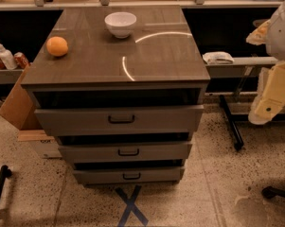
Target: Open middle drawer
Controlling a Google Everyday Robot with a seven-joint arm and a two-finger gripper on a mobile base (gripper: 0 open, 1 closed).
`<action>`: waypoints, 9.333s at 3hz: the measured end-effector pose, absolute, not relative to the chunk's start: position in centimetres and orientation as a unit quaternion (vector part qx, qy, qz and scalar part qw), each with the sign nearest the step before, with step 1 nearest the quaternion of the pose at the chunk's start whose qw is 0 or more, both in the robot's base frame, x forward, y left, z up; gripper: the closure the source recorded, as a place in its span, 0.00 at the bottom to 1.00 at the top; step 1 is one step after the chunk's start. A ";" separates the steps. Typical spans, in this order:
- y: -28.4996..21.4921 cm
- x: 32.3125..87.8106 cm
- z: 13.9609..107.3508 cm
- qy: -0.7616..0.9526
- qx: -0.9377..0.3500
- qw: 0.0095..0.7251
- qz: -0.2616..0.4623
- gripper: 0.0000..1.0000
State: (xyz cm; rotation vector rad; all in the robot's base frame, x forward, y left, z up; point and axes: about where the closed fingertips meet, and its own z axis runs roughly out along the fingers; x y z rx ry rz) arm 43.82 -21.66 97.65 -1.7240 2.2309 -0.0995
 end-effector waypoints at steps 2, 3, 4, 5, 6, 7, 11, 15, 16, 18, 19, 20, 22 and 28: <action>-20.5 43.4 95.6 0.766 -0.620 0.167 -0.018 0.00; -19.2 42.5 91.2 0.745 -0.638 0.192 0.029 0.00; -17.4 41.1 85.1 0.721 -0.642 0.236 0.110 0.00; -16.6 40.7 85.1 0.712 -0.644 0.250 0.126 0.00; -16.7 40.7 85.3 0.714 -0.644 0.247 0.121 0.00; -16.9 41.3 83.2 0.714 -0.641 0.250 0.128 0.00; -15.0 45.0 61.1 0.684 -0.644 0.263 0.222 0.00; -14.4 50.3 50.0 0.683 -0.668 0.233 0.180 0.00; -13.9 51.5 49.0 0.672 -0.680 0.239 0.169 0.00; -12.4 54.0 45.9 0.657 -0.700 0.246 0.136 0.00; -12.0 55.1 45.1 0.657 -0.701 0.249 0.120 0.00; -11.5 56.6 44.4 0.659 -0.701 0.252 0.105 0.00; -10.6 58.8 42.2 0.664 -0.702 0.242 0.088 0.00; -10.1 57.7 42.8 0.662 -0.708 0.227 0.095 0.81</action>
Offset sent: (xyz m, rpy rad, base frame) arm -0.0111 0.0290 -0.0578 0.0749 0.0308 0.1280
